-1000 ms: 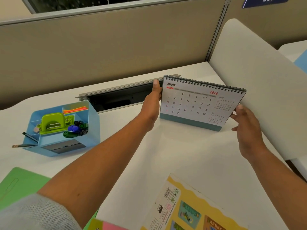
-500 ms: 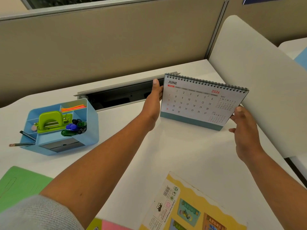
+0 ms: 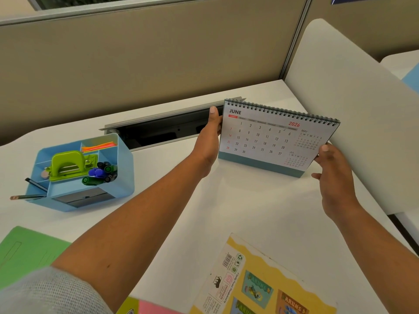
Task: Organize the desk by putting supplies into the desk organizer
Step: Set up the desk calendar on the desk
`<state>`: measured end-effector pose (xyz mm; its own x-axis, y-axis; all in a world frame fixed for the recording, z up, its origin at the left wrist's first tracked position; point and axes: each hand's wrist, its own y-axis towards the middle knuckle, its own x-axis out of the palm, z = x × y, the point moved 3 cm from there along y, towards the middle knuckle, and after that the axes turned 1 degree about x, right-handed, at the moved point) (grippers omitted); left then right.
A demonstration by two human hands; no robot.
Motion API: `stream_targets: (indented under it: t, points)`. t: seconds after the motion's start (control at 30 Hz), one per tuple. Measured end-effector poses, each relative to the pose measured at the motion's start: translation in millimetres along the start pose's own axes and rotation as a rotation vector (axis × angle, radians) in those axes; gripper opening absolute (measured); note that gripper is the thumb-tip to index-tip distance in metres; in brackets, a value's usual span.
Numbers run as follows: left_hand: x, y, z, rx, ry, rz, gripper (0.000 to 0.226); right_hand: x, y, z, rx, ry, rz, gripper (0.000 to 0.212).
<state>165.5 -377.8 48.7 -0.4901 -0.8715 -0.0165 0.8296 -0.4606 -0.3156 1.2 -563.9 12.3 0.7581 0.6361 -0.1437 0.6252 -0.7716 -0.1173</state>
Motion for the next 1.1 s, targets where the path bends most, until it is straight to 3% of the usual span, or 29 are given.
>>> stream_targets:
  t: [0.13, 0.27, 0.47, 0.6, 0.73, 0.93, 1.1]
  points:
    - [0, -1, 2, 0.016, 0.007, -0.014, 0.061, -1, 1, 0, 0.011, 0.004, 0.009, 0.022]
    - [2, -2, 4, 0.024, -0.014, -0.027, 0.042, 0, 1, -2, 0.014, 0.007, 0.006, 0.012]
    - [0, -1, 3, 0.048, -0.007, 0.012, 0.048, -5, 3, -1, -0.001, -0.012, -0.015, 0.015]
    - [-10, -5, 5, 0.026, 0.029, 0.100, 0.070, -10, 2, 1, 0.006, -0.021, -0.016, 0.035]
    - [-29, -22, 6, 0.054, 0.017, 0.168, 0.072, -16, -6, 0, 0.028, -0.010, 0.057, 0.055]
    - [-74, -117, -52, 0.056, -0.003, 0.311, 0.074, -33, -51, 15, 0.033, 0.016, 0.109, 0.047]
    - [-98, -229, -131, -0.047, 0.122, 0.327, 0.067, -34, -111, 54, 0.039, -0.140, -0.024, 0.027]
